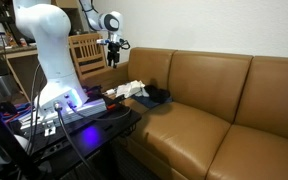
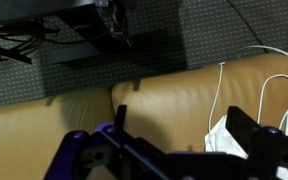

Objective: Move the white cable to the right side of the sofa

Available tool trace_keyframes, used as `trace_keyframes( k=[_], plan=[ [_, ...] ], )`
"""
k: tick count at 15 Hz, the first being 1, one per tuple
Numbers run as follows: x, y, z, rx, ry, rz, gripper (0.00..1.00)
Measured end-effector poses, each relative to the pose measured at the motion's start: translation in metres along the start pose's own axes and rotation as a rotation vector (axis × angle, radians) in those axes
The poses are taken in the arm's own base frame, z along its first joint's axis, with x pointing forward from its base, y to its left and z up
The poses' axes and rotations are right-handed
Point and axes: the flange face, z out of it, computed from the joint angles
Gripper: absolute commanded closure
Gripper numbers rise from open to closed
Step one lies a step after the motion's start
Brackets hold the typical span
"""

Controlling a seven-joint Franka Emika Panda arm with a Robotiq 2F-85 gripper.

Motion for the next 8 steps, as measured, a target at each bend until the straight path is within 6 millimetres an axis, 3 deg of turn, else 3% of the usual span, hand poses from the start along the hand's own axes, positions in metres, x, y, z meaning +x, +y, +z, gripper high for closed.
trace_keyframes(
  k=[3, 8],
  plan=[
    [0.007, -0.013, 0.025, -0.01, -0.032, 0.03, 0.0],
    [0.004, -0.03, 0.02, -0.009, -0.016, 0.009, 0.0]
  ],
)
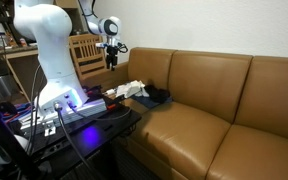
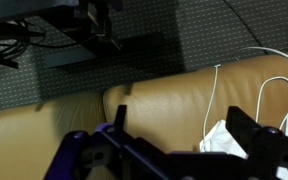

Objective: Move the white cable to the right side of the sofa

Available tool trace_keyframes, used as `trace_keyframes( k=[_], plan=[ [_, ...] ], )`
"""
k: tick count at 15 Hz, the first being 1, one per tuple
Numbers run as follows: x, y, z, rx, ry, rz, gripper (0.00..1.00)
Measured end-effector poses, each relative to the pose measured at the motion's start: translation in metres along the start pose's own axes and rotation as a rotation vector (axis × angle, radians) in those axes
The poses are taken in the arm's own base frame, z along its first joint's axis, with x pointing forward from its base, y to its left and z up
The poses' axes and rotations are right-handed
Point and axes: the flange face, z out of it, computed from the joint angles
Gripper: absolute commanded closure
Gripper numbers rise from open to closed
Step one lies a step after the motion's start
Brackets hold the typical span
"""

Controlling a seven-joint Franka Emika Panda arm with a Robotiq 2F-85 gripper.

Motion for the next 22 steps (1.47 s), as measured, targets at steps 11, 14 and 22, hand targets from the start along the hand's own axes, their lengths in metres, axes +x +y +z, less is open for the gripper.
trace_keyframes(
  k=[11, 14, 22],
  plan=[
    [0.037, -0.016, 0.129, 0.023, -0.027, 0.065, 0.0],
    [0.038, -0.03, 0.175, 0.008, -0.072, 0.059, 0.0],
    [0.044, -0.054, 0.204, -0.032, -0.073, 0.048, 0.0]
  ],
)
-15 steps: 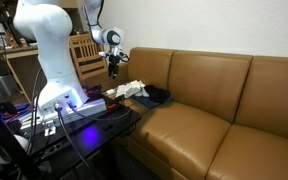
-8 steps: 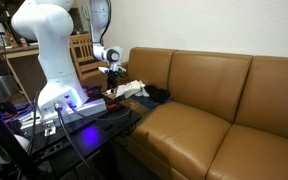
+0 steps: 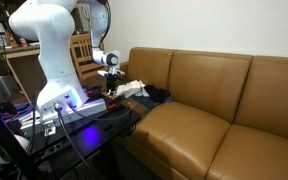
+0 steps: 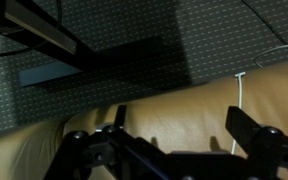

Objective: Move the white cable to the right side of the sofa

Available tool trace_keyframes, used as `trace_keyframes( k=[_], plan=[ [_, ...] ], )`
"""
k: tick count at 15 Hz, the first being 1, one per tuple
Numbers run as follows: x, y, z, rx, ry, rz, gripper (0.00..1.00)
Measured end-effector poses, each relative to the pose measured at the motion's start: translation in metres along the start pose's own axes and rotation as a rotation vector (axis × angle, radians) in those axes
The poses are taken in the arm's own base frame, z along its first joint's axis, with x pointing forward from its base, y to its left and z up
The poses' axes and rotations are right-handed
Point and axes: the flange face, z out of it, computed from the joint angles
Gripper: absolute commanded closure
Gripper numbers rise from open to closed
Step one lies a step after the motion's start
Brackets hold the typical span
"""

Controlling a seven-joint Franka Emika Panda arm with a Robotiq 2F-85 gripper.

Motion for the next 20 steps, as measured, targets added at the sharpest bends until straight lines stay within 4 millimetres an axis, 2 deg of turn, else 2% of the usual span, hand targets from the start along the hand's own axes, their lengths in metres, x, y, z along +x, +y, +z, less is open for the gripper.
trace_keyframes(
  k=[5, 8, 16, 20],
  plan=[
    [0.003, -0.065, 0.053, -0.076, 0.139, -0.017, 0.0],
    [0.013, -0.089, 0.072, -0.056, 0.218, -0.003, 0.0],
    [0.015, -0.09, 0.081, -0.065, 0.218, -0.009, 0.0],
    [0.007, -0.103, 0.107, -0.089, 0.223, -0.05, 0.0]
  ],
)
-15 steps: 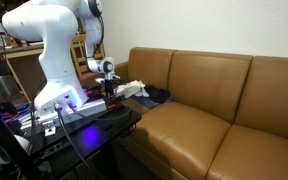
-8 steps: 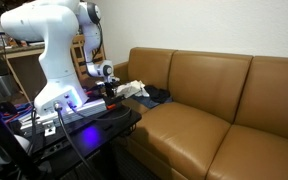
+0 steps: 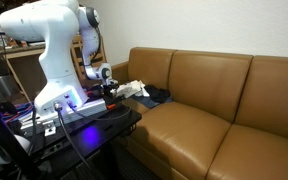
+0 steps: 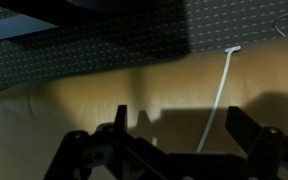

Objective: Move the white cable to the right side of the sofa

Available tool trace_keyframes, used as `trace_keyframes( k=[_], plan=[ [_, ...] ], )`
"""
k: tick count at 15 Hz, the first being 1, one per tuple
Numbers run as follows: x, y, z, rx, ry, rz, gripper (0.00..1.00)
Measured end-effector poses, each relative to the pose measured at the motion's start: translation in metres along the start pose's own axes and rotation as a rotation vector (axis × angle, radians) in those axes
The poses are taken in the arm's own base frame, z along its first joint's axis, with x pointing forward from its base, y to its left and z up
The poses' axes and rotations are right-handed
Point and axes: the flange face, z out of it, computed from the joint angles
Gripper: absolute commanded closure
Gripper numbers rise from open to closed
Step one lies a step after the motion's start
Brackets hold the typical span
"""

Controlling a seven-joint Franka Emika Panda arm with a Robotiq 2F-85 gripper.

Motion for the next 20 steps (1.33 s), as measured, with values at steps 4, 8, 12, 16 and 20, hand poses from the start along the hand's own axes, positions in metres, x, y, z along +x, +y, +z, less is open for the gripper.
trace_keyframes(
  k=[4, 8, 12, 16, 20],
  plan=[
    [-0.015, -0.012, 0.025, -0.027, 0.01, -0.031, 0.0],
    [-0.01, -0.015, 0.037, -0.03, 0.029, -0.025, 0.0],
    [-0.012, -0.03, 0.037, -0.018, 0.046, -0.08, 0.0],
    [-0.015, -0.031, 0.044, -0.038, 0.034, -0.09, 0.27],
    [-0.013, -0.031, 0.047, -0.038, 0.03, -0.084, 0.55]
  ],
)
